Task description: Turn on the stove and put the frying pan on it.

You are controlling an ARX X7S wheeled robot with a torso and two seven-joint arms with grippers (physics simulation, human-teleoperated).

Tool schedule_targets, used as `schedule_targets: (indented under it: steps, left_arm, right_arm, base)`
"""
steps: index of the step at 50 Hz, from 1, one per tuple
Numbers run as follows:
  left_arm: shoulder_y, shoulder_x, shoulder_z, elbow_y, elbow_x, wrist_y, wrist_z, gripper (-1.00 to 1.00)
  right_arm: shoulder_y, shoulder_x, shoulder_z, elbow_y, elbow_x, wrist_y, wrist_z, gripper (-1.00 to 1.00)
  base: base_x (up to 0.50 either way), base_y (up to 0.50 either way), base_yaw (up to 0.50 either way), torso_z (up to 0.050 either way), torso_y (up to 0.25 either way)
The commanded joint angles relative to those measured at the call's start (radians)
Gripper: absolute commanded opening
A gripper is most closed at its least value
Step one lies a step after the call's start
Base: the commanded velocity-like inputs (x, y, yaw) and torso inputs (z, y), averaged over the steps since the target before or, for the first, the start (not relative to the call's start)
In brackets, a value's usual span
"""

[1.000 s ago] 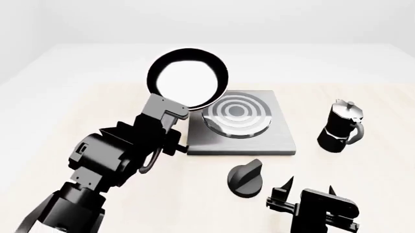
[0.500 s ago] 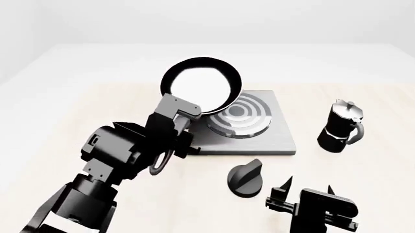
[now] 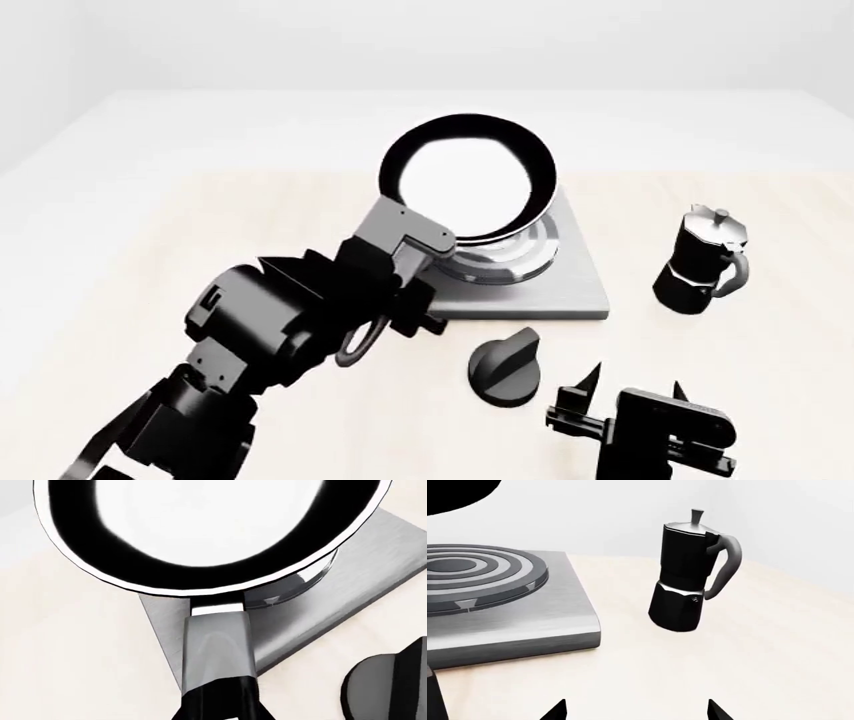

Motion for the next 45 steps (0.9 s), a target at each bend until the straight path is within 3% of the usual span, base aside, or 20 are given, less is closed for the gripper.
schedule_targets:
  steps: [1, 21, 45]
  left_arm:
    - [-0.026, 0.032, 0.018, 0.004, 0.044, 0.025, -0.008, -1.00]
    - [-0.082, 0.105, 0.056, -0.225, 0.071, 0.155, 0.019, -1.00]
    - [-0.114, 0.130, 0.124, -0.346, 0.046, 0.216, 0.026, -1.00]
  right_arm:
    - [0.003, 0.001, -0.003, 0.012, 0.003, -0.010, -0.002, 1.00]
    - [0.008, 0.004, -0.009, 0.018, 0.010, -0.014, -0.005, 1.00]
    - [0.007, 0.011, -0.015, 0.013, 0.017, -0.012, -0.005, 1.00]
  base:
    - [0.00, 0.00, 0.00, 0.000, 0.000]
    - [0.00, 0.00, 0.00, 0.001, 0.002]
    - [0.00, 0.00, 0.00, 0.000, 0.002]
